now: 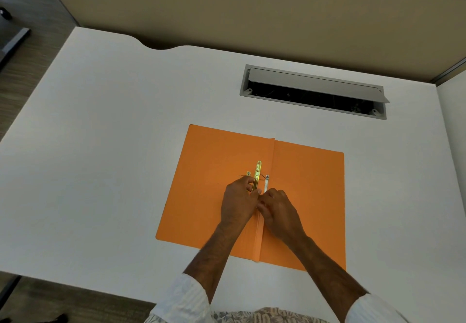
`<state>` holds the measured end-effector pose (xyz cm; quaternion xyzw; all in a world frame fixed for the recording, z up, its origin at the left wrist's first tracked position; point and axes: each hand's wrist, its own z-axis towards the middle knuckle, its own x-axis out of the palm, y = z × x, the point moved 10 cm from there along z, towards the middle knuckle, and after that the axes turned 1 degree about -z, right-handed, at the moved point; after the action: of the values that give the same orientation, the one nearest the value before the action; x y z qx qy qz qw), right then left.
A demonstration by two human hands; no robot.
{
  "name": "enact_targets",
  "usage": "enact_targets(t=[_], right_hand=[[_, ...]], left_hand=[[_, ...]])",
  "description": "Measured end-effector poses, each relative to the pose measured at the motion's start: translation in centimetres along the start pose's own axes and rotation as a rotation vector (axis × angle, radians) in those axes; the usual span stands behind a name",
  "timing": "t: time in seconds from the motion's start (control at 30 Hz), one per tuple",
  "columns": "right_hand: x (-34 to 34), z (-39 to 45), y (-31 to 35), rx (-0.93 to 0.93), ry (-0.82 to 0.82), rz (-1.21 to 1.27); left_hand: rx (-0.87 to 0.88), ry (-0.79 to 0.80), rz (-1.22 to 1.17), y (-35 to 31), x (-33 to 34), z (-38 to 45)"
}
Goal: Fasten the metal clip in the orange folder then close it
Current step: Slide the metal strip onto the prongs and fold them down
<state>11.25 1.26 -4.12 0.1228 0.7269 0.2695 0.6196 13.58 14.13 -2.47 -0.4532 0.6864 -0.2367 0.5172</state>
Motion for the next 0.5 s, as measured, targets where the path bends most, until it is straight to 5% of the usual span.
enact_targets(t=[0.23, 0.37, 0.5], right_hand=[[-3.2, 1.9, -2.1, 0.177, -0.16, 0.204], [-2.7, 2.4, -3.3, 0.286, -0.088, 0.309], [-0.9, 1.3, -5.5, 0.606, -0.011, 0.627]], left_hand=[[0.021, -0.009, 0.016, 0.1, 0.4, 0.1], [0.028, 0.006, 0.033, 0.0, 1.1, 0.2], [0.002, 0.037, 0.027, 0.3, 1.9, 0.3]])
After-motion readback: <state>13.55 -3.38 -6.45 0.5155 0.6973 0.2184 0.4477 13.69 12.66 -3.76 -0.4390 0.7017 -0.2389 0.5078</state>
